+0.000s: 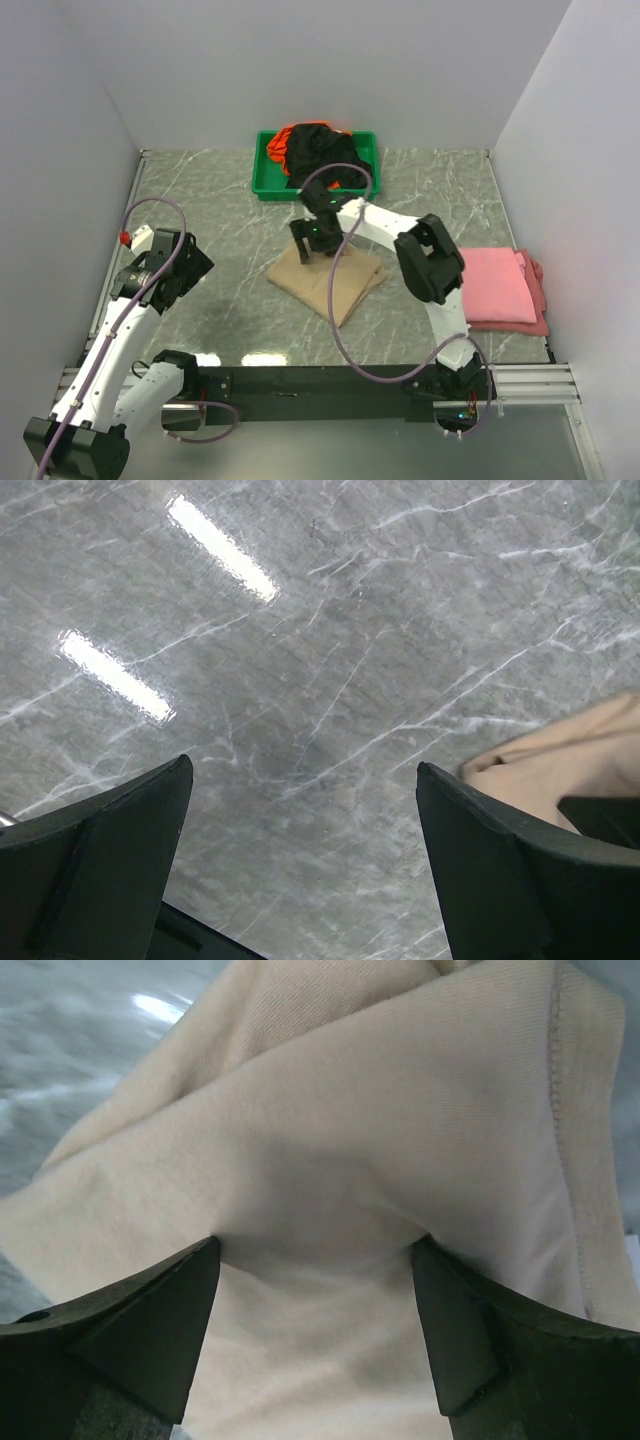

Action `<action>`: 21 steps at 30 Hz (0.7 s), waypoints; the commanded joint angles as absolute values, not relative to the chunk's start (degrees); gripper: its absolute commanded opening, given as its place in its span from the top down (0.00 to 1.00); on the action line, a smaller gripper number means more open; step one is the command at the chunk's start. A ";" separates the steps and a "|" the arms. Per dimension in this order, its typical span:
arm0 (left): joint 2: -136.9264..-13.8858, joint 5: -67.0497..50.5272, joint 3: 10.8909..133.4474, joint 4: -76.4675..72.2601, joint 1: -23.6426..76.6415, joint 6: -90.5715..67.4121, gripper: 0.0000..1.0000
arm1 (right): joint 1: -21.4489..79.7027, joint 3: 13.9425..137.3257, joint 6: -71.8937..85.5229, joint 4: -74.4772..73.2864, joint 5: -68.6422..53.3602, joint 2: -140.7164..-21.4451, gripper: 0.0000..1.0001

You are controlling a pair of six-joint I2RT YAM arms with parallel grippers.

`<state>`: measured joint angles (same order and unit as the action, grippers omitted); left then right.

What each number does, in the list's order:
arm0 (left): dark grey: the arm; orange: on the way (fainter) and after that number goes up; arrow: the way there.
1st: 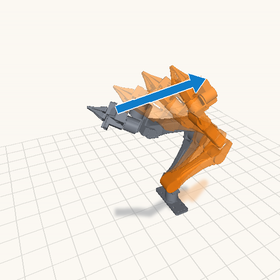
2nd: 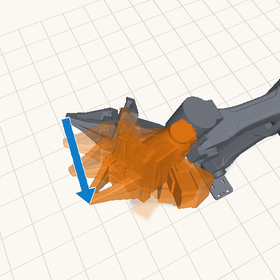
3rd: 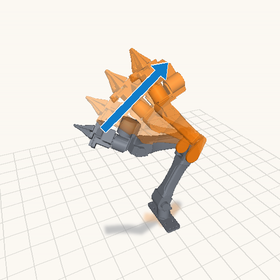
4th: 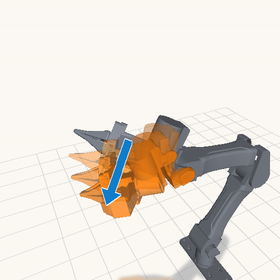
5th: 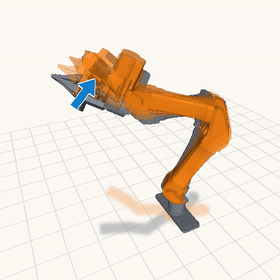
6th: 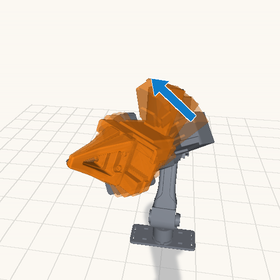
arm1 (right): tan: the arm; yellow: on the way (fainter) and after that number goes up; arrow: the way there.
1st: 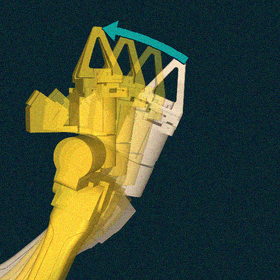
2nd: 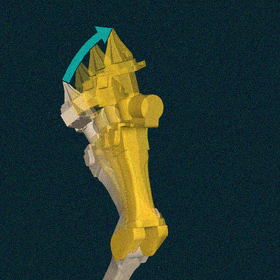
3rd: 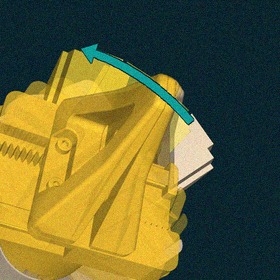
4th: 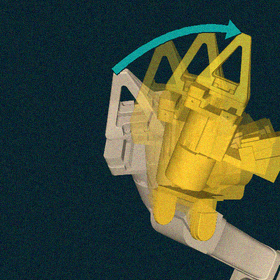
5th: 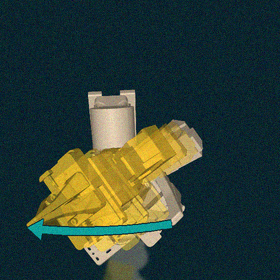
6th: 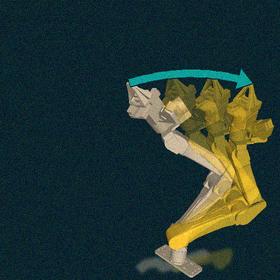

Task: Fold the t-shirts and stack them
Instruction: Fold the tshirt

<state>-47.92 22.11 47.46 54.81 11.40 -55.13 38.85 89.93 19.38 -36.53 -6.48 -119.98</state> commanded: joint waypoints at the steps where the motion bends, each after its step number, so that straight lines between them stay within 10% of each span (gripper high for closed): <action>1: -48.34 22.68 48.43 55.20 10.99 -54.67 0.01 | 43.94 97.80 6.35 -40.16 -7.91 -127.94 0.16; 12: -48.08 23.12 48.43 55.55 10.90 -55.02 0.01 | 51.86 104.15 -13.53 -40.96 0.16 -127.36 0.14; 21: -47.38 23.38 48.43 55.72 10.90 -55.19 0.01 | 51.94 93.31 2.23 -28.94 6.41 -102.18 0.12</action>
<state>-48.21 22.22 47.46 55.42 11.16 -55.16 52.21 98.74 -6.92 -36.99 3.03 -116.53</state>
